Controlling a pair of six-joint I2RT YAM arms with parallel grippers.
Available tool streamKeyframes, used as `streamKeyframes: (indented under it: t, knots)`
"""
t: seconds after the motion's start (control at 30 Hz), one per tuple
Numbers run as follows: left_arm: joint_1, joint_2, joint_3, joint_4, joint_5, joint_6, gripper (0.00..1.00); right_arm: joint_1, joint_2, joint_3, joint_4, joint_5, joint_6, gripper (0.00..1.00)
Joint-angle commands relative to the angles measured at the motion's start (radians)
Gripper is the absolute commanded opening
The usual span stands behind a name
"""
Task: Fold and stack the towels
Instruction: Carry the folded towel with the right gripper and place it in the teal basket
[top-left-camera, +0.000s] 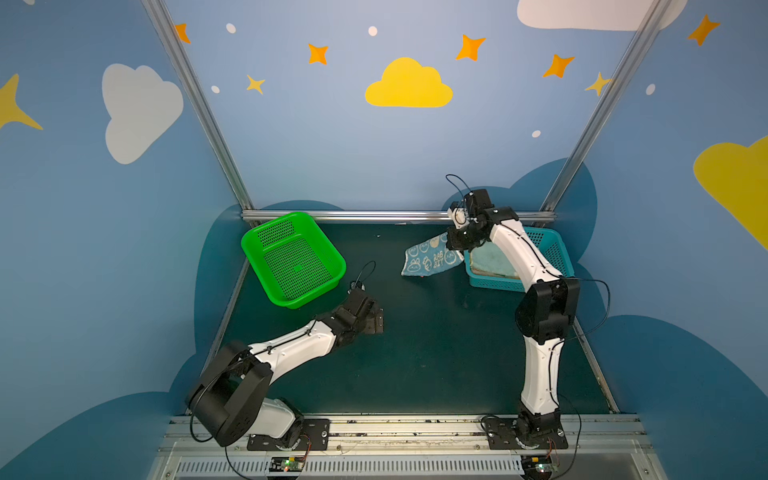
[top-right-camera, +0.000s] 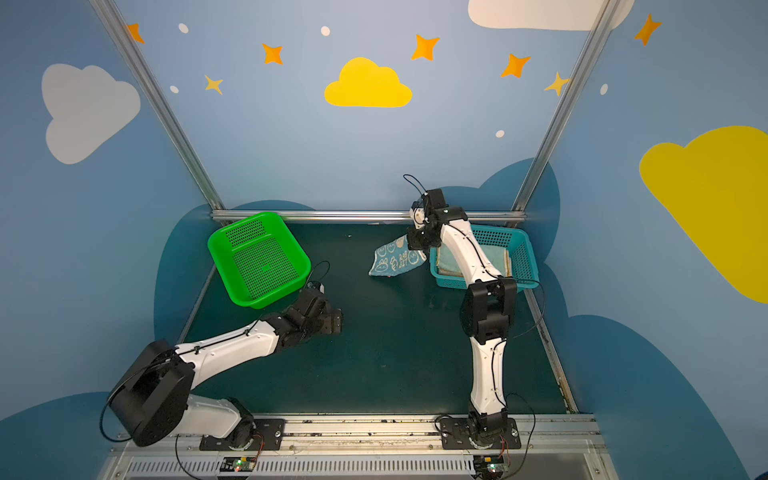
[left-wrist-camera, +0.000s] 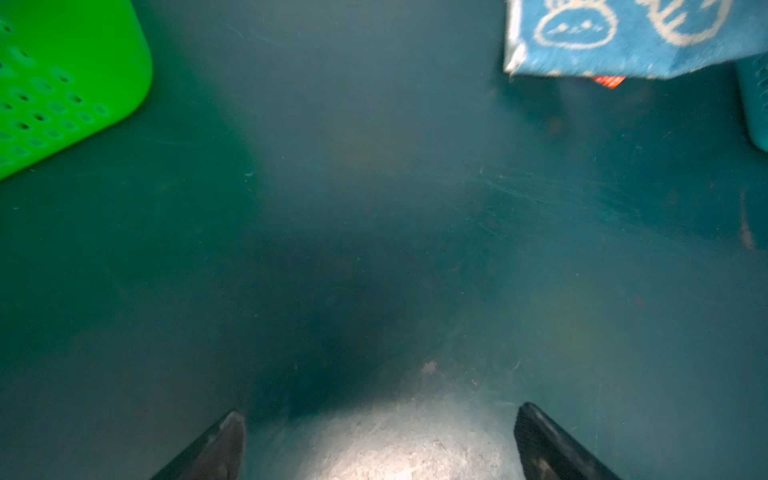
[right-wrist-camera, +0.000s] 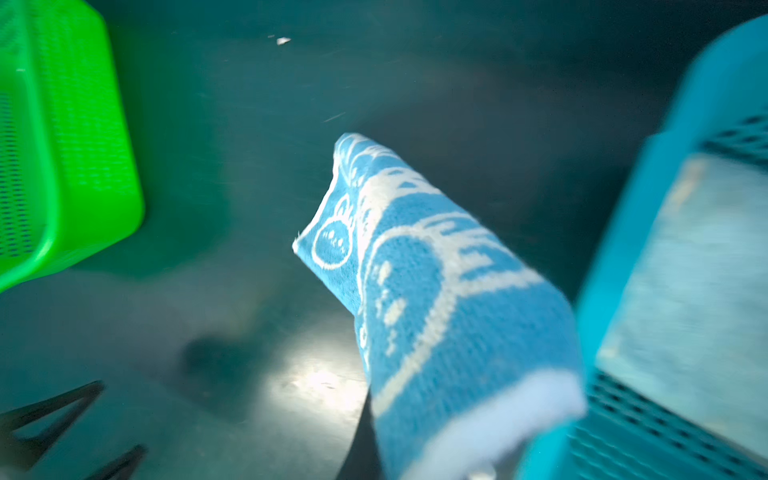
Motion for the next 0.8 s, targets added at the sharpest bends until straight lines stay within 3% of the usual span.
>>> streamKeyframes:
  t: [0.0,0.37,0.77]
  knots:
    - [0.002,-0.021,-0.007,-0.044,-0.033,0.012,1.0,-0.053,0.029,0.06,-0.114,0.032,-0.087,0.0]
    - [0.002,-0.017,0.009,-0.084,-0.068,0.004,1.0,-0.256,0.055,0.086,-0.102,0.152,-0.195,0.0]
    - [0.002,-0.033,0.031,-0.137,-0.1,-0.008,1.0,-0.39,0.138,0.074,0.001,0.22,-0.246,0.0]
